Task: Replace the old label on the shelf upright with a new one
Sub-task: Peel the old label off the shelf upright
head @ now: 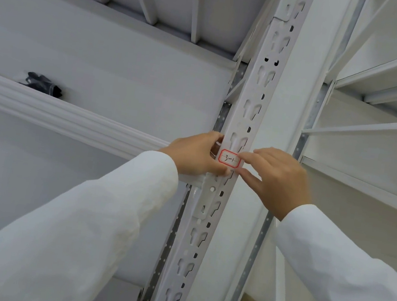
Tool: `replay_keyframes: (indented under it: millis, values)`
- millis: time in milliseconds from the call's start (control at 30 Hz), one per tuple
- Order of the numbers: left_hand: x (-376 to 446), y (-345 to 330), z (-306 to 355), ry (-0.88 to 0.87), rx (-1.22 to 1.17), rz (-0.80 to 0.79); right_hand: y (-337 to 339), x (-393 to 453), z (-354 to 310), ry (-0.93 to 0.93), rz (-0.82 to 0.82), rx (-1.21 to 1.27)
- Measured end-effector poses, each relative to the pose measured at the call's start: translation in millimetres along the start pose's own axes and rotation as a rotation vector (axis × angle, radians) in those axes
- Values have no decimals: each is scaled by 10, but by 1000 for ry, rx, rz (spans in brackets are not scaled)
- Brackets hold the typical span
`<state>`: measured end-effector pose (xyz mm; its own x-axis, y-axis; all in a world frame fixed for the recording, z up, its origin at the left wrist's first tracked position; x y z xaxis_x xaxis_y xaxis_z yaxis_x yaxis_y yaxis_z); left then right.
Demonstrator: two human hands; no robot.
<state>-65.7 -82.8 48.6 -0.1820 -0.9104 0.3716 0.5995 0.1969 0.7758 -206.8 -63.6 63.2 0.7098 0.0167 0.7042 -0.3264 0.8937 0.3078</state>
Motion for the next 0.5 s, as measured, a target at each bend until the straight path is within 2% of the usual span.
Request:
replay_keyframes:
  millis: [233, 500]
  values:
    - [-25, 9, 24, -5, -8, 3, 77, 133, -2, 79, 13, -196]
    - [-18, 10, 25, -5, -4, 4, 39, 212, -50, 269, -5, -308]
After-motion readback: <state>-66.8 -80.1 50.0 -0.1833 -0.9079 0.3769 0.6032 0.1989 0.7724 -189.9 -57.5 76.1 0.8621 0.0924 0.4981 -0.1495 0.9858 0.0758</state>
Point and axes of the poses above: each hand's wrist, its own x-axis towards the middle knuckle, its own y-axis out of the back of the hand, z = x × y, the point moved 7 cm from there along x, towards the middle knuckle, and after that the axes turned 14 degrees about -z, right-handed, at the moved point
